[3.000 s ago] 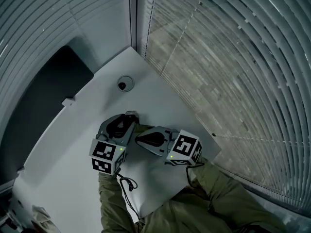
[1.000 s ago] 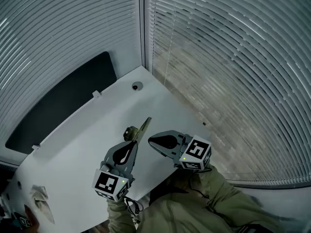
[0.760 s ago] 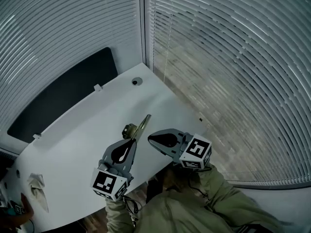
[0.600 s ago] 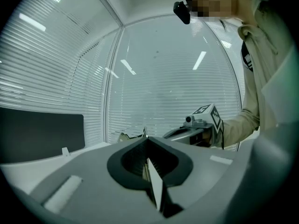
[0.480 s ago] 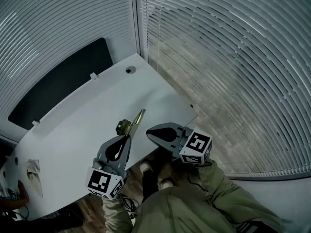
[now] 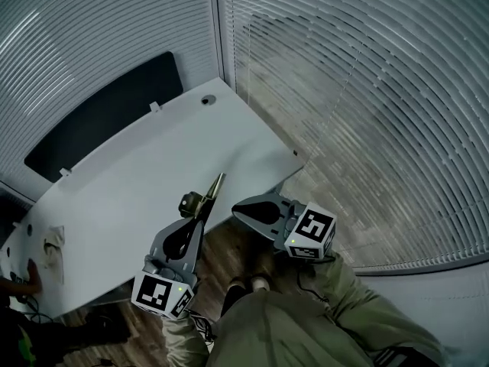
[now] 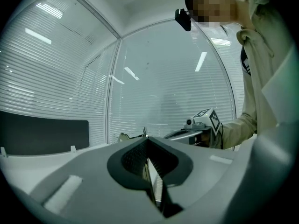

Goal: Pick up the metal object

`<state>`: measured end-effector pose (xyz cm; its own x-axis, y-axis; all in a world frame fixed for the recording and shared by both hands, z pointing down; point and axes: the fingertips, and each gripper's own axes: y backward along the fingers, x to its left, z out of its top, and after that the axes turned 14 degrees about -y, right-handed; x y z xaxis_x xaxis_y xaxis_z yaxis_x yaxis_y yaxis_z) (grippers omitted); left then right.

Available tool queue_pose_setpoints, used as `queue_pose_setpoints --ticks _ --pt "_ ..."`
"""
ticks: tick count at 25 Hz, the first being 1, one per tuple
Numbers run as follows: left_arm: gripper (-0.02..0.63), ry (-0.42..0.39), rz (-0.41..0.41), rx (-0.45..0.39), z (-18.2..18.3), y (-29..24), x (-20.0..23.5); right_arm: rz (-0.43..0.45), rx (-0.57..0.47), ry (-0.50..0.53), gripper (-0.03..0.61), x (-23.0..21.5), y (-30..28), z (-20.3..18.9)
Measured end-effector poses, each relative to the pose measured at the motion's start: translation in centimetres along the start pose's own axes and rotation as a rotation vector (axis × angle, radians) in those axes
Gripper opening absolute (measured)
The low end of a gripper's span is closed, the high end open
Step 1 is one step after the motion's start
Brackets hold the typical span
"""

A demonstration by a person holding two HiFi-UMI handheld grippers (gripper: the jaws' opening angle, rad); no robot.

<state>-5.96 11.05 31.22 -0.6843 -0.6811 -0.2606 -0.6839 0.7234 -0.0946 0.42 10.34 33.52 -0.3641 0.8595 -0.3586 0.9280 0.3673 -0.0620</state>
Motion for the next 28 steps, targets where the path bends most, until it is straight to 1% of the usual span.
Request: queue_pose_setpoints --ticks 6,11,14,17,25,28 --pt "0.006 -0.007 -0.004 -0.005 1.2 1.0 0.2 -0.007 -0.004 0.003 0.005 0.9 -0.2 1.0" --pt "0.006 -0.031 -0.017 -0.022 1.6 2.4 -0.6 -0.003 -0.021 0.024 0.005 2.5 -0.3 0.9" --pt "0.006 -0.023 -0.015 -0.020 1.4 3.0 -0.5 0.006 -0.012 0.020 0.005 3.0 -0.8 0.6" --pt "0.006 -0.018 -0.014 -0.017 1.5 3.1 -0.3 0.010 -0.003 0.020 0.005 3.1 -1.0 0.8" --pt "0.006 -0.033 -0.011 -0.030 2.7 3.0 0.3 0.007 -0.018 0.036 0.005 3.0 -0.8 2.1" --pt "0.006 -0.037 -0.013 -0.030 2.6 2.7 0.7 0.008 -0.020 0.041 0.005 2.7 -1.2 2.4"
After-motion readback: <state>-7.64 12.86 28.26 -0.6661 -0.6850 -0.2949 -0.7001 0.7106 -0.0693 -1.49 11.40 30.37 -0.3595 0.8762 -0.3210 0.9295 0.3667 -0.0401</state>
